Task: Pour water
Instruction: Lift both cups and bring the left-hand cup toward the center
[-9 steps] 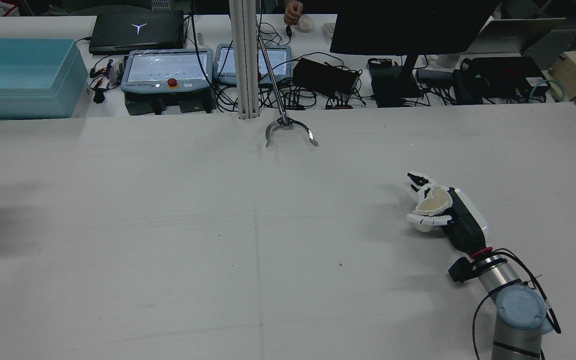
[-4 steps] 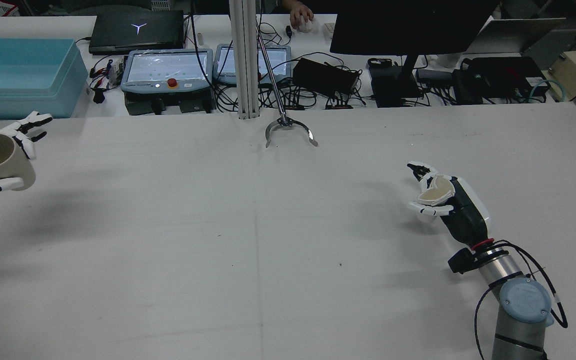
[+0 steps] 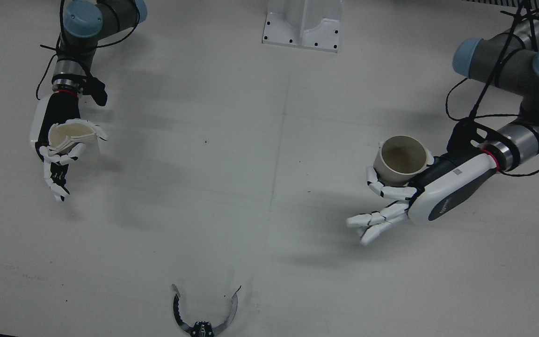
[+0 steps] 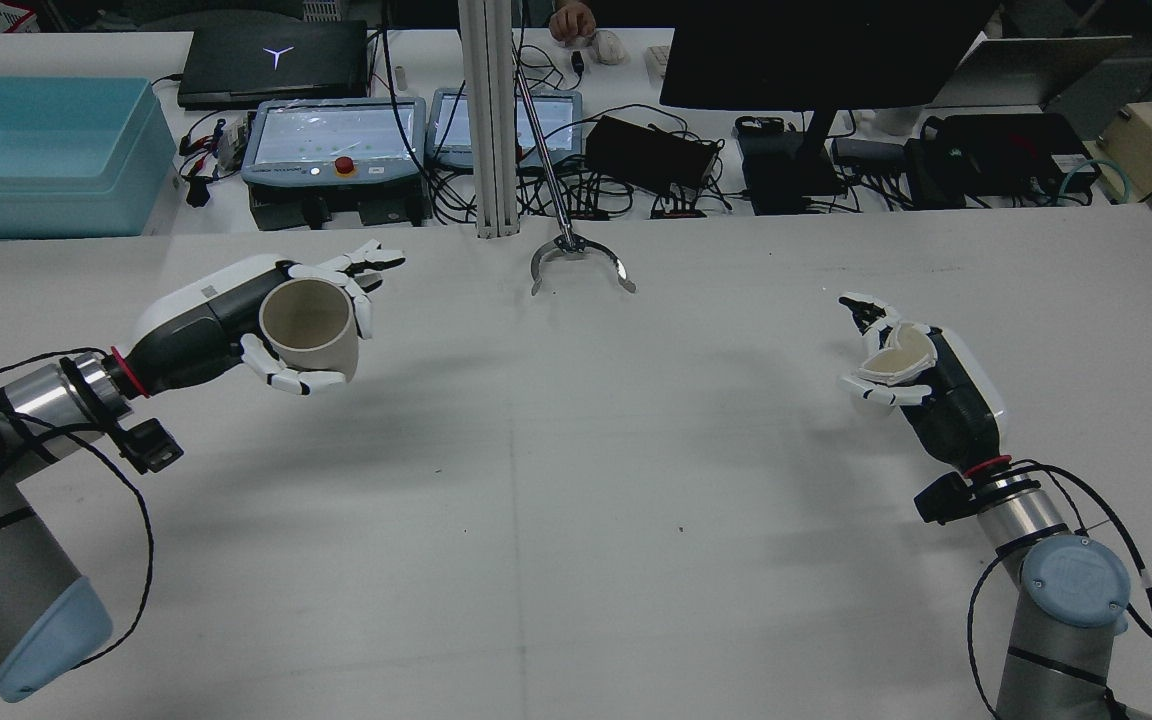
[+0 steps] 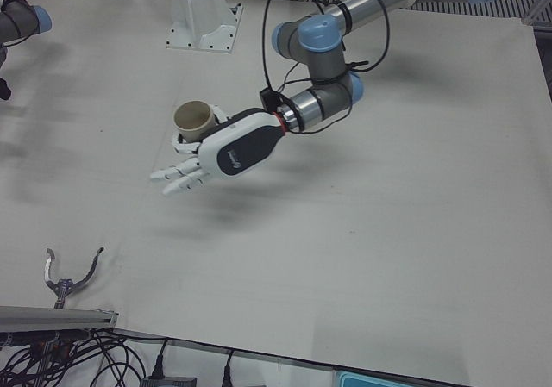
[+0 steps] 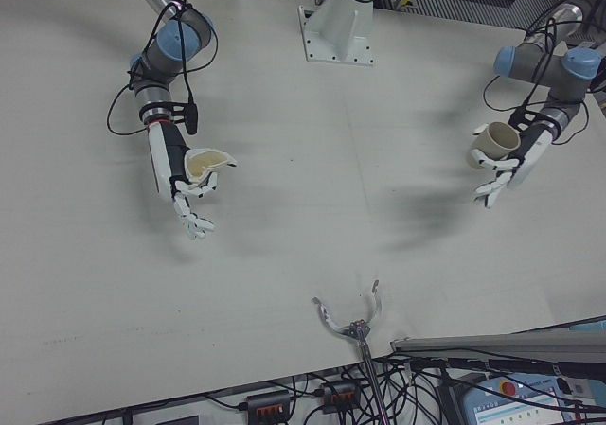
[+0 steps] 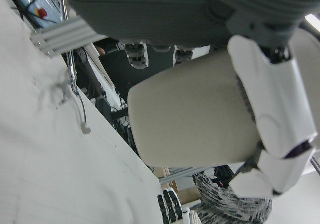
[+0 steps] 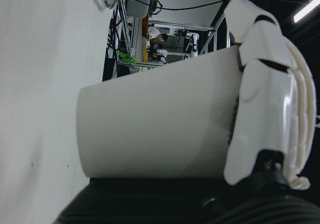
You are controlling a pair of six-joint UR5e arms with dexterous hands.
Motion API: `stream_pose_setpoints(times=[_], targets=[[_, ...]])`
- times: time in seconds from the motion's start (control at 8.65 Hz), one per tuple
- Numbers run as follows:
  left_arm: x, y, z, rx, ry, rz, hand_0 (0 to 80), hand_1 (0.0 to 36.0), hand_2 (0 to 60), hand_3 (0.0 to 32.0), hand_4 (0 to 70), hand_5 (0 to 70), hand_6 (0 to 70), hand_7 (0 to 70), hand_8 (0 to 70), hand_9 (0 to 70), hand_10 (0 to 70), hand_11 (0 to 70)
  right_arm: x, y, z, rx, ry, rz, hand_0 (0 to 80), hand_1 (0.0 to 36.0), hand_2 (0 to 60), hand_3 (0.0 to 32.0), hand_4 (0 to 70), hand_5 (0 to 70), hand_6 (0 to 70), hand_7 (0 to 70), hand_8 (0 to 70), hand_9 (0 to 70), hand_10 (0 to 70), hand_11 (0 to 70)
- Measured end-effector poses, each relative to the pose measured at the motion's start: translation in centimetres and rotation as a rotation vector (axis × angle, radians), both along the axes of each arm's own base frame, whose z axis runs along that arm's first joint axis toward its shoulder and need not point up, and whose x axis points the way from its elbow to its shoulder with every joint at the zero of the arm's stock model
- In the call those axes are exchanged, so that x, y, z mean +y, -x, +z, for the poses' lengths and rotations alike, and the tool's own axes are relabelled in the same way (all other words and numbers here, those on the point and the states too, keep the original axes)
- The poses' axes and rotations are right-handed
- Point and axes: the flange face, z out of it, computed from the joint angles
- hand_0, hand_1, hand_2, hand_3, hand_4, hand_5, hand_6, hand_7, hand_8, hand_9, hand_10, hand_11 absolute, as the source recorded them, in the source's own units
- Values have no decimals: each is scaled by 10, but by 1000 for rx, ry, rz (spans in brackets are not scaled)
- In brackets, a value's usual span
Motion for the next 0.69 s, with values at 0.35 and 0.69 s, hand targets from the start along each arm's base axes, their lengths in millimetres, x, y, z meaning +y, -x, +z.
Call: stream_pose_setpoints(times=[0.35,0.69], targets=[[61,-149,-96,7,-70,179,454,360,600,0,700,700,64,137,2,13,60,100,-2,-3,-11,-15,-15,6,628,268,254,0,527,700,152,280,96,145,52,92],[85,-191,-103,-9,-74,231,447,360,600,0,700,700,63,135,2,13,61,101,-1,-15,-94,42,-72,18,683,295,257,0,476,700,150,272,75,110,40,79]])
